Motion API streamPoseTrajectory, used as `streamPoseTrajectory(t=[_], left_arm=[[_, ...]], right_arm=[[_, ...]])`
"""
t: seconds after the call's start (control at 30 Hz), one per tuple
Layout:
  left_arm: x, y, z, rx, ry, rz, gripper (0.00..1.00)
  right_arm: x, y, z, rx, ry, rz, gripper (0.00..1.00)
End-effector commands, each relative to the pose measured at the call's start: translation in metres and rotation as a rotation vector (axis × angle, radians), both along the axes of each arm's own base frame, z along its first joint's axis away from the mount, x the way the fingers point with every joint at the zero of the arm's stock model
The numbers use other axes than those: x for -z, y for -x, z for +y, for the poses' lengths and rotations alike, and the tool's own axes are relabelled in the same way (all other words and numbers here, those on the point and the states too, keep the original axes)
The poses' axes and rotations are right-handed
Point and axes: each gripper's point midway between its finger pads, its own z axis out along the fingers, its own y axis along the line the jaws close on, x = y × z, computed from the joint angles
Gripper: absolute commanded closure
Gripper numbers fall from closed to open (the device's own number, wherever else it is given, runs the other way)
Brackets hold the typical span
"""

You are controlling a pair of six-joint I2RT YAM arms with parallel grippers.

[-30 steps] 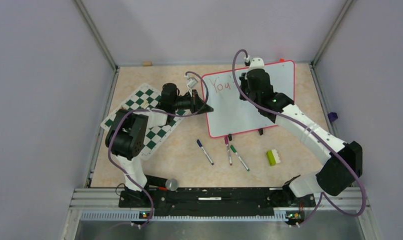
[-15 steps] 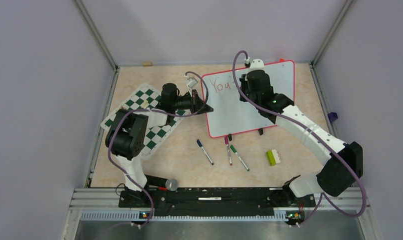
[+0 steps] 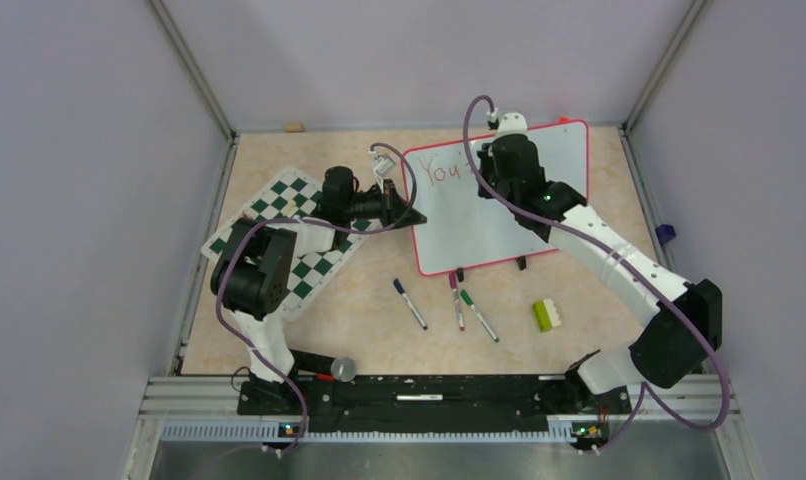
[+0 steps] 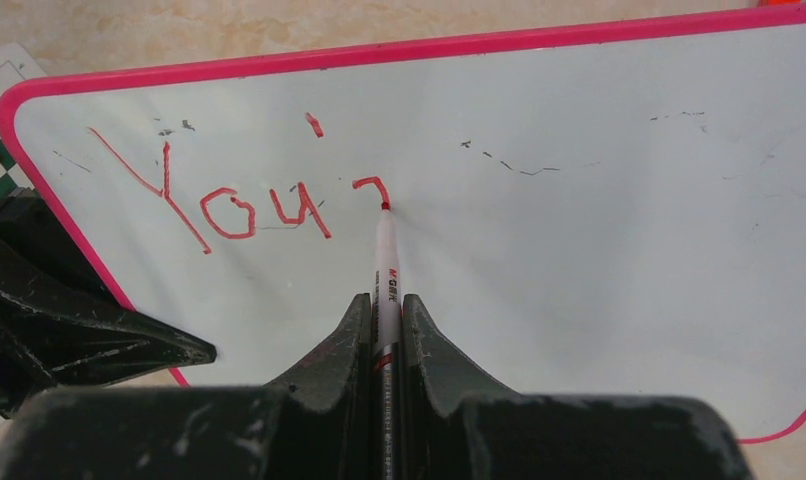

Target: Write a sentence on the whiteboard

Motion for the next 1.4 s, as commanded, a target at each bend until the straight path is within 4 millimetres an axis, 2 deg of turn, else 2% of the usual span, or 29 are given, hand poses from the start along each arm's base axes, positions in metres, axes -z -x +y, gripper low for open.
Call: streamPoseTrajectory(t=[0.0, 0.53, 0.67, 0.87, 1.07, 1.37], left_arm=[[0.028, 0.009, -0.001, 0.043, -0.059, -0.099, 1.0], [0.027, 0.009, -0.001, 0.044, -0.058, -0.1, 1.0], [0.027, 0.009, -0.001, 0.045, -0.058, -0.1, 1.0], [0.027, 0.009, -0.001, 0.044, -0.057, -0.101, 1.0], [0.027, 0.009, -0.001, 0.044, -0.058, -0.1, 1.0], [0.027, 0.009, -0.001, 0.044, -0.058, -0.098, 1.0]], right_arm=[[-0.022, -0.017, -0.006, 0.041, -0.009, -0.062, 1.0], [-0.03, -0.02, -0.015, 0.073, -0.02, -0.08, 1.0], [-0.033, -0.017, -0.013, 0.05, -0.034, -0.081, 1.0], [-0.048, -0.003, -0.017, 0.031, -0.064, -0.119, 1.0], [-0.047, 0.004, -0.022, 0.038, -0.064, -0.13, 1.0], [-0.032, -0.001, -0.022, 0.049, -0.04, -0.094, 1.0]])
